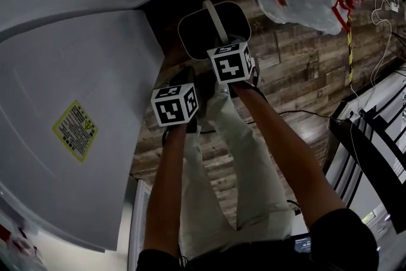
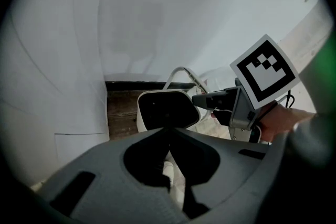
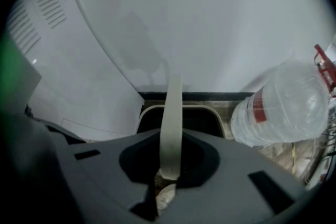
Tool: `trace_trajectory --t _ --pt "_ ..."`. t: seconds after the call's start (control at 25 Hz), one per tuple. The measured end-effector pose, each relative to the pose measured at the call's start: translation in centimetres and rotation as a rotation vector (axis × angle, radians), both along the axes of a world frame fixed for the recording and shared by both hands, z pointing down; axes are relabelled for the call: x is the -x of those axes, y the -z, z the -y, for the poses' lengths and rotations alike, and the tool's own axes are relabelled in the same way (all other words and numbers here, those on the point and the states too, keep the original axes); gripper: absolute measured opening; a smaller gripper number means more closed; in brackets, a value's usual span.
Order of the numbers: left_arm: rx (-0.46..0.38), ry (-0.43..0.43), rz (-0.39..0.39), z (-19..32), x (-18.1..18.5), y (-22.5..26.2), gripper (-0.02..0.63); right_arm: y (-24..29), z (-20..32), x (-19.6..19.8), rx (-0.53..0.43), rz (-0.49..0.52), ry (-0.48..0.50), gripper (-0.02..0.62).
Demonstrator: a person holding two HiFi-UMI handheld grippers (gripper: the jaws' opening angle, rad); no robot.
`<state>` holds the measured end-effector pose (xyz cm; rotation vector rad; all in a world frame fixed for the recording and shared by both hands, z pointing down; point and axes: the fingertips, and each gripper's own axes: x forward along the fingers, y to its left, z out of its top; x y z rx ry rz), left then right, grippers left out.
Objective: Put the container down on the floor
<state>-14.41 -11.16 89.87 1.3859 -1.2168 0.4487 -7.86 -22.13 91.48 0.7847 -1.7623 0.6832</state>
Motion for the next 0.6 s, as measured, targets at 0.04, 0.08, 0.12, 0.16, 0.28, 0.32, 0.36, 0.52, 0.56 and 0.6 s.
trace_trajectory --t 0.04,0.08,0.12,0.16,0.28,0.32,0.36,0.52,0.56,0.6 --pt "-0.006 0.004 -0.002 0.3 -0.1 -0.2 0.014 -0.2 0.3 0.1 -0.006 0.004 -0.002 0.032" --pt "-0.010 0.006 -0.002 0.5 -0.1 -0.3 0.014 -0.3 0.5 0.2 -0.011 0.008 -0.003 0.032" --pt "-0.014 0.007 -0.002 0.7 -0.1 -0.5 0.014 -0.4 0.7 0.4 -0.016 0.012 -0.004 0.032" --pt "-0.016 0.010 0.000 0.8 0.0 -0.7 0.014 -0.5 1.0 0.7 -0.020 0.017 -0.004 0.032" --pt "-0.024 0.021 0.005 1.4 0.5 -1.1 0.014 -0.6 1.6 1.5 -0.032 0.031 -0.002 0.032" --pt "-0.027 0.022 0.007 1.6 0.6 -1.2 0.014 -0.6 1.8 1.7 -0.036 0.034 0.000 0.032" --pt "-0.031 0.021 0.010 1.8 0.7 -1.3 0.014 -0.7 2.0 1.8 -0.038 0.038 0.002 0.032" --pt "-0.054 0.018 0.025 3.3 1.1 -1.8 0.014 -0.9 2.9 2.5 -0.053 0.061 0.006 0.032" --pt "-0.062 0.018 0.028 3.8 1.3 -1.8 0.014 -0.9 3.2 2.8 -0.060 0.069 0.005 0.032" --pt "-0.070 0.019 0.030 4.2 1.5 -1.9 0.014 -1.0 3.4 3.0 -0.068 0.076 0.005 0.032"
